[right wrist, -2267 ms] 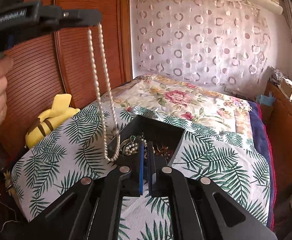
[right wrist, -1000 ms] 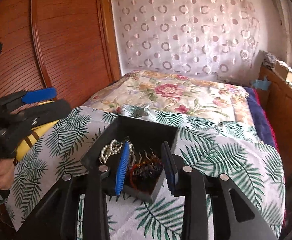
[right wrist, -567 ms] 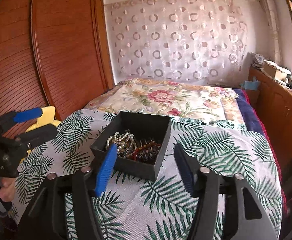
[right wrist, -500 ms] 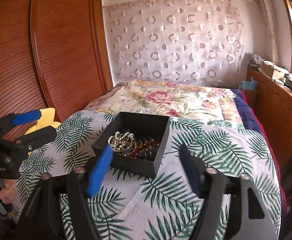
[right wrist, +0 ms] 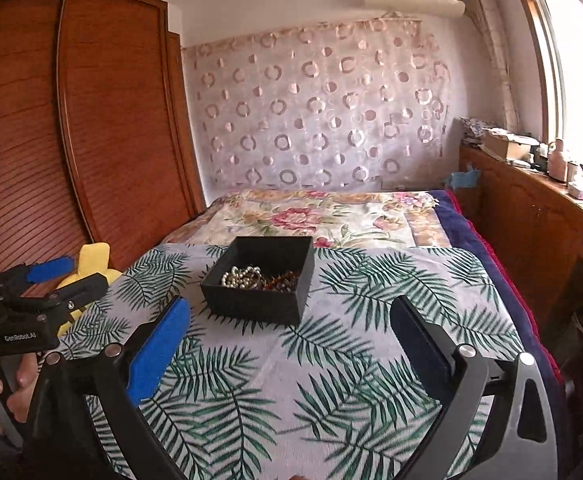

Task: Organize jewelry

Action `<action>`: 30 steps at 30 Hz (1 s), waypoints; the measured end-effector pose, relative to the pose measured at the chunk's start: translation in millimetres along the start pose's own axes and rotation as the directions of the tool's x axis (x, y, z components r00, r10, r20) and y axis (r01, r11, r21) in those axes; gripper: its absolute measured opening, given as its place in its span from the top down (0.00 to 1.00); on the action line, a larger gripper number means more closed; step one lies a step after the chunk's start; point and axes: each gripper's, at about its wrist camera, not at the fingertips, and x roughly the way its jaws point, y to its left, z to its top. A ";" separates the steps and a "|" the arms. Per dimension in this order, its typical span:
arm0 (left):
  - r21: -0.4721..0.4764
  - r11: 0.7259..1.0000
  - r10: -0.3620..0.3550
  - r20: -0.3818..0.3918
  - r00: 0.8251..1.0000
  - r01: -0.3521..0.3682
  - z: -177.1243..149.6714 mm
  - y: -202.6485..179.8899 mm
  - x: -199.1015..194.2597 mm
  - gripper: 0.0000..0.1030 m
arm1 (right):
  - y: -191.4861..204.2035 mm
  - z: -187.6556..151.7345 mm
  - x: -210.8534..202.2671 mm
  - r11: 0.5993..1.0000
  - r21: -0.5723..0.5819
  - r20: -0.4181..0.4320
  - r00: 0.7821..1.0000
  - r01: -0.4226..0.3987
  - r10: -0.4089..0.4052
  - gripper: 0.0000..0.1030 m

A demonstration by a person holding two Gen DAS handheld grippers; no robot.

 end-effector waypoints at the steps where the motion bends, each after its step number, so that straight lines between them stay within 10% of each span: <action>1: 0.000 1.000 0.005 -0.001 1.000 -0.005 -2.1 0.3 -2.2 0.07 | 0.1 -2.6 -3.1 1.000 0.003 0.006 1.000 0.005 -0.005 0.02; 30: 0.015 1.000 0.015 0.010 1.000 -0.015 -8.9 -3.2 -12.1 0.07 | 10.6 -10.7 -17.0 0.999 0.001 0.039 0.999 0.037 -0.037 0.02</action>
